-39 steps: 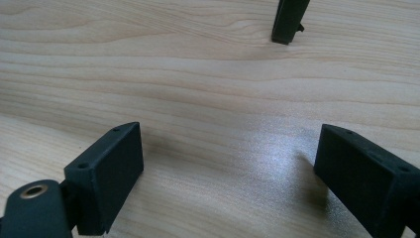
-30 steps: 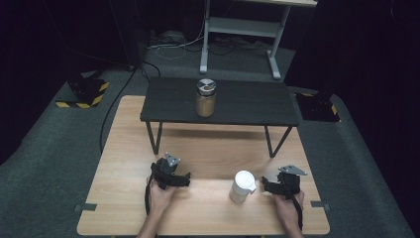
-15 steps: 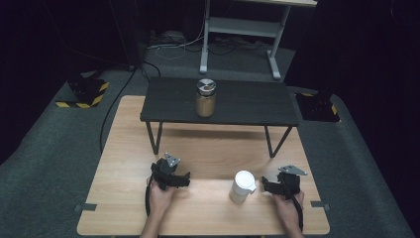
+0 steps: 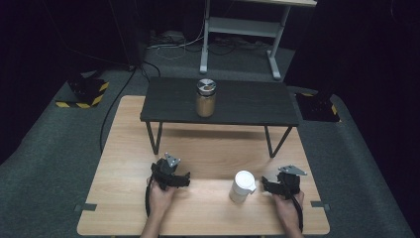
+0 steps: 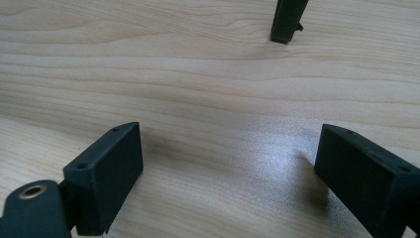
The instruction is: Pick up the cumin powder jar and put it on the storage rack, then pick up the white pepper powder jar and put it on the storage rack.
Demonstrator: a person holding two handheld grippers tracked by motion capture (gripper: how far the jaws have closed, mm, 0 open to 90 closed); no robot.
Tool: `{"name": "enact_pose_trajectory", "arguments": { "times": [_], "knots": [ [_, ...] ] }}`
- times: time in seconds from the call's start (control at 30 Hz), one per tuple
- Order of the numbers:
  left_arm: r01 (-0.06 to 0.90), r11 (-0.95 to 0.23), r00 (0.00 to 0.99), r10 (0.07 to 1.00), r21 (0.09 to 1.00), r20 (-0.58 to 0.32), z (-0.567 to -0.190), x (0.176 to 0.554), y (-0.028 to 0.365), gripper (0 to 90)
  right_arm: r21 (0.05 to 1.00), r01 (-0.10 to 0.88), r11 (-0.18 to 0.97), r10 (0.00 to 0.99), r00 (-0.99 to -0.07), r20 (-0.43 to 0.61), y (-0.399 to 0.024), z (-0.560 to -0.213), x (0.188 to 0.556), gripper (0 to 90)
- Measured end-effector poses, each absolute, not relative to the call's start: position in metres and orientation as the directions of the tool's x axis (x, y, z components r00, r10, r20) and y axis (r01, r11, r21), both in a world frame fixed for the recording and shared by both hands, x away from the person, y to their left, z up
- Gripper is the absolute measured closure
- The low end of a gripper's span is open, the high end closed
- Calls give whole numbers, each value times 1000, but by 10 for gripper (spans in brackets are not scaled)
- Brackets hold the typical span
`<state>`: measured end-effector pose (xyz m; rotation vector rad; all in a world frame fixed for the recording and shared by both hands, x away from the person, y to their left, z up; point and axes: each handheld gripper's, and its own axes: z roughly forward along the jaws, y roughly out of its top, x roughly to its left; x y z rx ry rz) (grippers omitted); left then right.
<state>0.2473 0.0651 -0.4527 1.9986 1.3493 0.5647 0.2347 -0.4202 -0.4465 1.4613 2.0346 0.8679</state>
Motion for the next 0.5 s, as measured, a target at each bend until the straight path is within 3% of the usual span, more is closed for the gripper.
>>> {"name": "enact_pose_trajectory", "arguments": {
  "times": [0.5],
  "knots": [
    [645, -256, 376, 927, 720, -7, -453, 247, 65, 26, 732, 642, 226, 951, -310, -22, -420, -446, 235, 104]
  ]
}}
